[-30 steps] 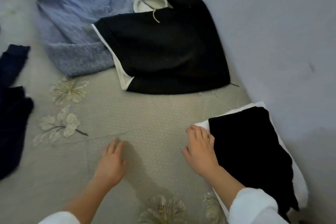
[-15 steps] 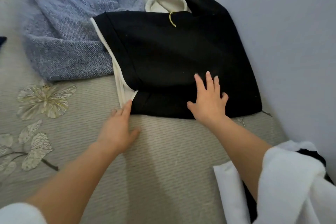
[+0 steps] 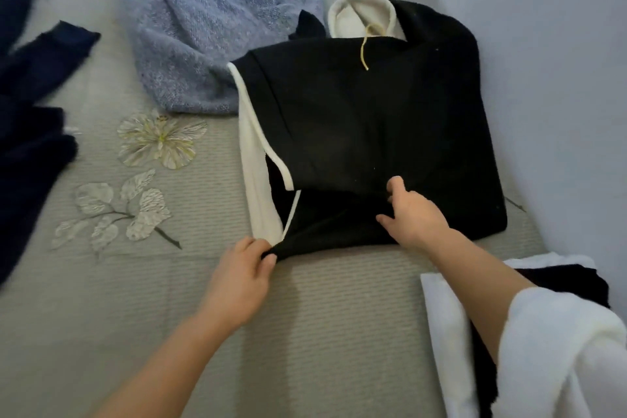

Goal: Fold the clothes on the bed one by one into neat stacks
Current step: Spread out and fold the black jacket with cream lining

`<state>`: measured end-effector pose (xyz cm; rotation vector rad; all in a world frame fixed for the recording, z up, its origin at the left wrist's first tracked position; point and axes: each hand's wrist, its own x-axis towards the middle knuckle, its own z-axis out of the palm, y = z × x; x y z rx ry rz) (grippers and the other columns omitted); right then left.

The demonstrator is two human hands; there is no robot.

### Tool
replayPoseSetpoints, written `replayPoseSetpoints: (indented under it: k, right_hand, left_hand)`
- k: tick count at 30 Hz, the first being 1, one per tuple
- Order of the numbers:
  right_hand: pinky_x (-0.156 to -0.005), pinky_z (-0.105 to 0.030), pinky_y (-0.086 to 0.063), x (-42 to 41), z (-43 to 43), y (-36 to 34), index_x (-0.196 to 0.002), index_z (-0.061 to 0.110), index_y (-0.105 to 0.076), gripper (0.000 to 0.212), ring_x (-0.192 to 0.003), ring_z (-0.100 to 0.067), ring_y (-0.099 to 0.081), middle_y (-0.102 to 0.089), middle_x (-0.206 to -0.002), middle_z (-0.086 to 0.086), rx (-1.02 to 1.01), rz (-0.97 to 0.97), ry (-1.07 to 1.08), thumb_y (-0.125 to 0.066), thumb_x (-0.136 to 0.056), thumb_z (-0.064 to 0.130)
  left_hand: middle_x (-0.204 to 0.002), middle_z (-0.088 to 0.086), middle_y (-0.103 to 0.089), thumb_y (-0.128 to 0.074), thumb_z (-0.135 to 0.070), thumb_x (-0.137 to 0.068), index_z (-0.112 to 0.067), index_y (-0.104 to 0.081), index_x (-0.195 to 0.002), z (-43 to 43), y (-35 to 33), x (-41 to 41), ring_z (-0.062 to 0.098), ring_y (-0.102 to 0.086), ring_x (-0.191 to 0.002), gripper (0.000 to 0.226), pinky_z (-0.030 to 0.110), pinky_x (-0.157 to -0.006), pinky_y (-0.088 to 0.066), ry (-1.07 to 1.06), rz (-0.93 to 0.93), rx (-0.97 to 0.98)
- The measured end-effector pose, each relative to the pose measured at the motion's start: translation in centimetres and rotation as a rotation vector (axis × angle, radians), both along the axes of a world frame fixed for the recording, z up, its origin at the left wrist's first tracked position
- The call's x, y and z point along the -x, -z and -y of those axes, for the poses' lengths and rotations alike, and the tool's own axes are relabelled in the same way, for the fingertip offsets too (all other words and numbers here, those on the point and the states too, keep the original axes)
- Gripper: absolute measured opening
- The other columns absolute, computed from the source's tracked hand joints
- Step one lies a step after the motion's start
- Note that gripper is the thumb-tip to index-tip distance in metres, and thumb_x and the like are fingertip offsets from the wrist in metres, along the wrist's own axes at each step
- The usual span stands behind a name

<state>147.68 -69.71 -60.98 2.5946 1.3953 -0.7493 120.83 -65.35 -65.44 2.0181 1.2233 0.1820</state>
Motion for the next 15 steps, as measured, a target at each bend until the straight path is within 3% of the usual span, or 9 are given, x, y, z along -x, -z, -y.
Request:
replayPoseSetpoints:
  k: [3, 4, 6, 8, 9, 12, 15]
  right_hand:
    - [-0.088, -0.039, -0.048, 5.5, 1.3, 0.3, -0.141, 0.014, -0.023, 0.071, -0.102, -0.031, -0.058, -0.059, -0.116, -0.011, 0.019, -0.024, 0.005, -0.064, -0.089, 0.038]
    - [-0.086, -0.036, -0.045, 7.9, 1.8, 0.6, -0.140, 0.013, -0.027, 0.067, -0.104, -0.030, -0.057, -0.058, -0.116, -0.011, 0.039, 0.032, -0.054, -0.062, -0.090, 0.039]
    - [-0.079, -0.034, -0.038, 13.0, 2.9, 1.1, -0.125, 0.012, -0.043, 0.039, -0.107, -0.027, -0.053, -0.059, -0.114, -0.009, 0.063, 0.155, -0.261, -0.056, -0.094, 0.033]
    - [-0.075, -0.033, -0.032, 17.7, 4.2, 1.2, -0.112, 0.014, -0.051, 0.018, -0.109, -0.024, -0.049, -0.062, -0.109, -0.006, 0.067, 0.174, -0.391, -0.049, -0.096, 0.020]
    - [-0.075, -0.033, -0.032, 19.7, 4.9, 1.1, -0.111, 0.015, -0.053, 0.017, -0.109, -0.024, -0.048, -0.063, -0.108, -0.005, 0.065, 0.137, -0.387, -0.047, -0.095, 0.016]
    - [-0.084, -0.037, -0.036, 25.4, 6.4, -0.6, -0.108, 0.019, -0.058, 0.020, -0.109, -0.024, -0.047, -0.062, -0.107, -0.003, -0.017, -0.114, -0.185, -0.041, -0.099, 0.025]
    - [-0.086, -0.039, -0.043, 30.6, 6.7, -5.3, -0.089, 0.016, -0.059, 0.021, -0.101, -0.028, -0.055, -0.062, -0.095, -0.008, -0.189, -0.594, 0.185, -0.047, -0.098, 0.031]
  left_hand:
    - [-0.105, 0.002, -0.047, -0.051, -0.013, -0.096, -0.010, -0.061, -0.095, 1.3, -1.5, 5.3, 0.019, -0.049, -0.104, 0.011, 0.024, -0.090, -0.033, -0.353, 0.137, 0.144]
    - [-0.110, 0.004, -0.047, -0.050, -0.014, -0.097, -0.011, -0.062, -0.096, 1.9, -2.0, 7.3, 0.018, -0.048, -0.107, 0.013, 0.025, -0.093, -0.033, -0.439, 0.174, 0.204]
    - [-0.105, 0.004, -0.057, -0.046, -0.021, -0.099, -0.021, -0.062, -0.093, 3.9, -3.1, 10.9, 0.016, -0.053, -0.099, 0.017, 0.035, -0.089, -0.040, -0.583, 0.268, 0.379]
    - [-0.098, 0.002, -0.065, -0.041, -0.021, -0.101, -0.021, -0.058, -0.090, 5.7, -4.7, 13.9, 0.016, -0.060, -0.093, 0.021, 0.039, -0.085, -0.046, -0.779, 0.483, 0.562]
    - [-0.099, 0.004, -0.066, -0.038, -0.021, -0.102, -0.019, -0.055, -0.089, 6.2, -5.6, 15.5, 0.016, -0.062, -0.093, 0.022, 0.038, -0.083, -0.048, -0.885, 0.588, 0.637]
    - [-0.103, 0.011, -0.066, -0.032, -0.024, -0.104, -0.016, -0.051, -0.098, 6.0, -9.3, 21.0, 0.024, -0.068, -0.088, 0.021, 0.042, -0.076, -0.056, -1.099, 0.873, 0.734]
    - [-0.102, 0.009, -0.072, -0.032, -0.027, -0.103, -0.014, -0.055, -0.114, 4.3, -15.0, 27.1, 0.021, -0.072, -0.088, 0.029, 0.036, -0.072, -0.060, -1.004, 1.075, 0.713]
